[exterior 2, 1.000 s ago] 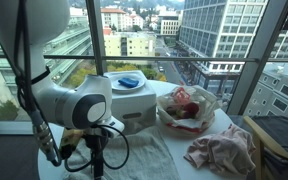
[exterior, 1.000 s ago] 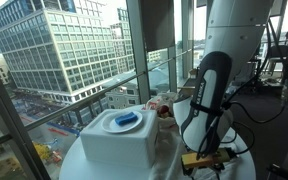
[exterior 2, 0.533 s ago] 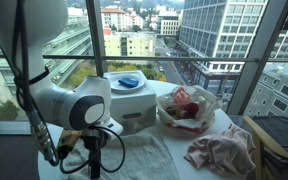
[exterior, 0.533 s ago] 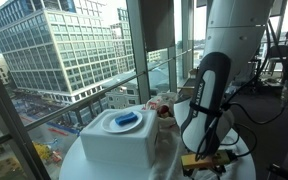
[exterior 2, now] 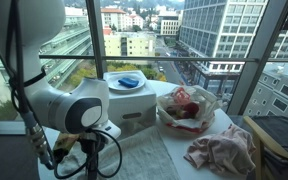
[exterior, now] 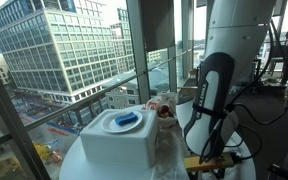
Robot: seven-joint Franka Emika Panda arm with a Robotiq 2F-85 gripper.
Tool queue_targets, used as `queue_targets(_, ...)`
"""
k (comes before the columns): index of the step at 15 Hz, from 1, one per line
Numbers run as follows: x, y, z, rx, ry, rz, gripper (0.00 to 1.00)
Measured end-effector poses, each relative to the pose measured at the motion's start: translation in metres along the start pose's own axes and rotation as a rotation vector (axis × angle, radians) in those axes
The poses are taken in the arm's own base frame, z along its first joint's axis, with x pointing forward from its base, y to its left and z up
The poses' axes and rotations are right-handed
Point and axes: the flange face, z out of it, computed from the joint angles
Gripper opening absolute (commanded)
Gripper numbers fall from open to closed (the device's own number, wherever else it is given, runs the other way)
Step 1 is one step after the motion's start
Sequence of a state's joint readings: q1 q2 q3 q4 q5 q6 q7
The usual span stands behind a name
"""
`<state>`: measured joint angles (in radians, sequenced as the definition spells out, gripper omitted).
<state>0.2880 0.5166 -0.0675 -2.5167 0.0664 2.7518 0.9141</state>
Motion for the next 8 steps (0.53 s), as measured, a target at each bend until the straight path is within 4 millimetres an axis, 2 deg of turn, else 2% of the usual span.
queue_targets(1, -0.002, 0.001, 0.001, -0.001, 0.002, 0.001, 0.62)
queue_targets(2, -0.003, 0.003, 0.001, -0.004, 0.003, 0.003, 0.62)
queue_targets(7, -0.013, 0.015, 0.002, -0.032, 0.013, 0.004, 0.99)
queue_targets(8, -0.015, 0.017, 0.002, -0.037, 0.016, 0.002, 1.0)
